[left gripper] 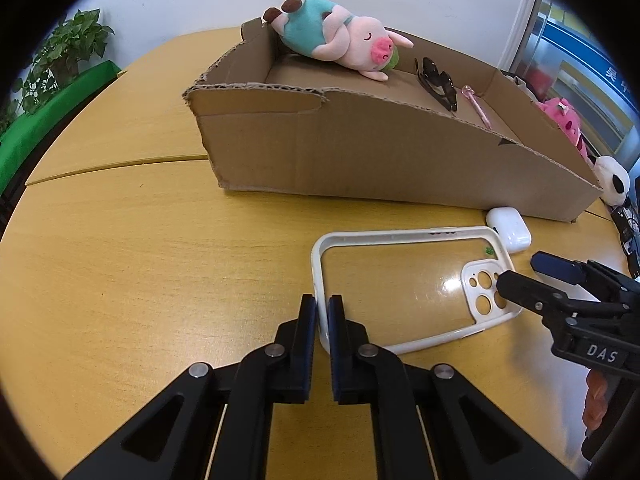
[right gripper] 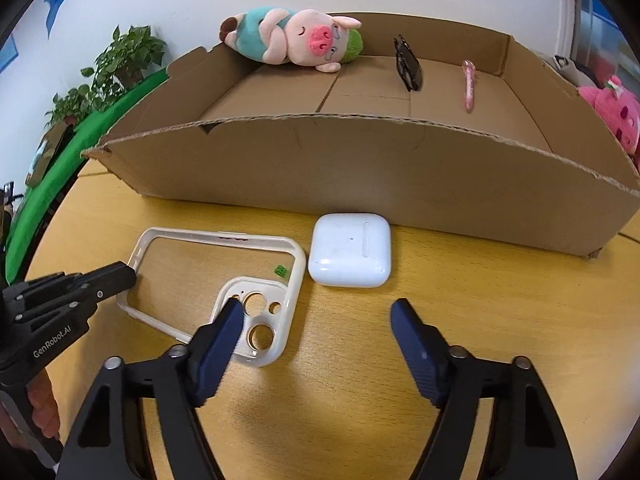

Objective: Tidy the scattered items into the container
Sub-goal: 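Grasp the white phone case edge with the right gripper, then lift the phone case with the right gripper and carry it over the box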

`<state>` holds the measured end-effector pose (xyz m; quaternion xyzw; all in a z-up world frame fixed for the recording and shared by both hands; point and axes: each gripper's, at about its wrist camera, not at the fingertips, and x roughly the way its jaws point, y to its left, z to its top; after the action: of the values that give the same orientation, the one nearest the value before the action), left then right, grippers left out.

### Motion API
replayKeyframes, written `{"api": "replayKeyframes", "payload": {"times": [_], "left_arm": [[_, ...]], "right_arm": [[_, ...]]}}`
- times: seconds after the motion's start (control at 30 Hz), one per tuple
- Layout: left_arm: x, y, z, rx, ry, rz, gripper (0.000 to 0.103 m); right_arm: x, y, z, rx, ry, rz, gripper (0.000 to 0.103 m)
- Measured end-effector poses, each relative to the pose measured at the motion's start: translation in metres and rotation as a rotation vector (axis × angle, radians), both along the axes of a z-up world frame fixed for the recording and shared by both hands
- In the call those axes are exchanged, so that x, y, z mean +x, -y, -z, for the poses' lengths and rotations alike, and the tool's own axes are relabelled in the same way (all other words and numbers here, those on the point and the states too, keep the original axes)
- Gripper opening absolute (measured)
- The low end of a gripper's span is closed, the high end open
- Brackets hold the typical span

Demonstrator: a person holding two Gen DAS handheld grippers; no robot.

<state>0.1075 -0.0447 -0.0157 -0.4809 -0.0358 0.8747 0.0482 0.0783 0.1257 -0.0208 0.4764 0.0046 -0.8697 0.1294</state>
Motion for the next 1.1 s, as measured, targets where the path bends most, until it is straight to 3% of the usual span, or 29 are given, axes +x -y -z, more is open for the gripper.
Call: {"api": "replayKeyframes", "payload": {"times": [0.07,0.13,0.17,0.2,0.53,0.9,1.1], "left_arm": [[0.0,-0.001,0.0,-0.004,0.001,-0.001,0.006],[-0.001,-0.001,0.0,-0.011,0.002,0.001,0.006],[-0.001,-0.001,0.0,-0.012,0.002,0.002,0.006],[0.0,-0.002,0.0,-0.016,0.002,0.003,0.006],[0.008,-0.006,-0.018,-0.043,-0.021,0.021,0.005],[-0.005,-0.024,-0.113,-0.027,-0.225,0.082,0.006],[-0.041,-0.03,-0.145,-0.034,-0.278,0.097,0.006]], "right_arm": [[0.004,0.007,0.0,0.041,-0.012,-0.023,0.056],[0.008,0.012,0.0,0.04,-0.019,-0.049,0.038],[0.009,0.013,-0.001,0.015,-0.011,-0.061,0.021],[0.01,0.014,-0.001,0.007,-0.005,-0.064,0.017],[0.019,0.009,-0.017,-0.014,-0.017,-0.045,0.011],[0.012,-0.018,-0.118,-0.052,-0.246,-0.013,0.01],[-0.017,-0.025,-0.148,-0.044,-0.289,-0.014,0.01]]}}
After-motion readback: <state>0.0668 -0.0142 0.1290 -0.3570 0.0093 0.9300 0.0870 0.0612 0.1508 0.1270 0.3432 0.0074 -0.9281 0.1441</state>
